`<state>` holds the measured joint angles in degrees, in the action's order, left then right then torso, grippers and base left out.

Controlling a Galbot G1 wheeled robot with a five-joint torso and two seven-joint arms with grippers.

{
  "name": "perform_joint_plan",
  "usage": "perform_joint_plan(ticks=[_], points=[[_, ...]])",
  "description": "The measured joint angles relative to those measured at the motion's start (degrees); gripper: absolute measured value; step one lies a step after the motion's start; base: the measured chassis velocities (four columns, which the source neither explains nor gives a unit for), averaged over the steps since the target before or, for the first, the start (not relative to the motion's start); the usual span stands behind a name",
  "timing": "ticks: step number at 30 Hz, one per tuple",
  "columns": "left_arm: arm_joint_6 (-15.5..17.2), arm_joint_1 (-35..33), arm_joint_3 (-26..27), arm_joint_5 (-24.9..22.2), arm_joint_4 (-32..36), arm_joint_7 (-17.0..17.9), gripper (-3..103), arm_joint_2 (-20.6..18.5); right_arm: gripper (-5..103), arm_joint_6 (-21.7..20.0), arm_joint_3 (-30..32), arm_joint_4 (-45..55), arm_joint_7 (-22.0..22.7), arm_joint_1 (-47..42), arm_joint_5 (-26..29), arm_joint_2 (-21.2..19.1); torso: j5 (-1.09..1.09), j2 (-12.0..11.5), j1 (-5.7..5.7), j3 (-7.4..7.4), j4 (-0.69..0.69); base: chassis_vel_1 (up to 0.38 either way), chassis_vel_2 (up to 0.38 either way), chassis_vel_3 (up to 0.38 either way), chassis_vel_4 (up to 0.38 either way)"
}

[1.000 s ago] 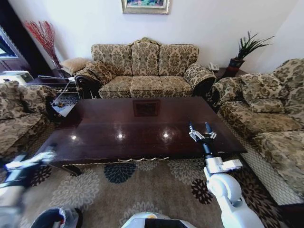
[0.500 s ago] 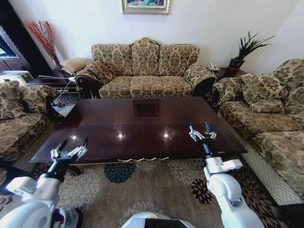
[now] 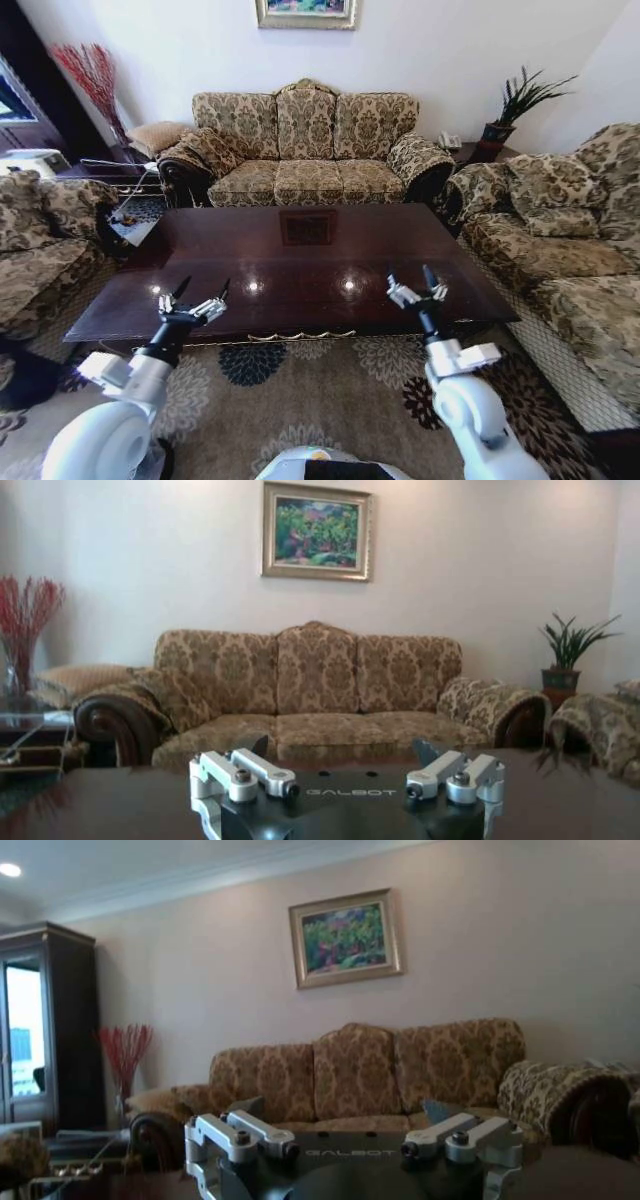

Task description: Move to the front of the table and place the trash on the table into the trash bin.

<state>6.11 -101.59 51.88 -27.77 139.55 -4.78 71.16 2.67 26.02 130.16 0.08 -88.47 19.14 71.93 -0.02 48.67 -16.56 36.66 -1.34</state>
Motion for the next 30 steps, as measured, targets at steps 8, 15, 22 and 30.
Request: perform_joint_plan(ticks=[8,15,22,30], points=[[-1.6,-0.2,1.4,0.6,-0.2,0.3,98,0.9,100,-3.1,-0.1,1.9,2.6,-4.8,-7.9,0.0,0.01,0.0,0.00,0.00,-0.05,0.000,0.000,0.000,0.000],[-1.5,-0.5,0.2,0.7,-0.1,1.6,98,2.8,100,-2.7,2.1,4.6,5.4,-10.8,-10.3,0.8,0.01,0.0,0.00,0.00,0.00,0.000,0.000,0.000,0.000],[1.9,-1.1,-1.6,2.1,0.3,3.9,97,6.0,100,1.4,4.6,5.1,6.5,-9.6,-9.1,3.2,0.02,0.0,0.00,0.00,-0.02,0.000,0.000,0.000,0.000],[0.9,-1.0,-2.6,1.4,0.0,3.6,97,7.1,100,2.1,4.4,6.0,6.1,-10.0,-10.1,5.4,0.01,0.0,0.00,0.00,0.01,0.000,0.000,0.000,0.000]])
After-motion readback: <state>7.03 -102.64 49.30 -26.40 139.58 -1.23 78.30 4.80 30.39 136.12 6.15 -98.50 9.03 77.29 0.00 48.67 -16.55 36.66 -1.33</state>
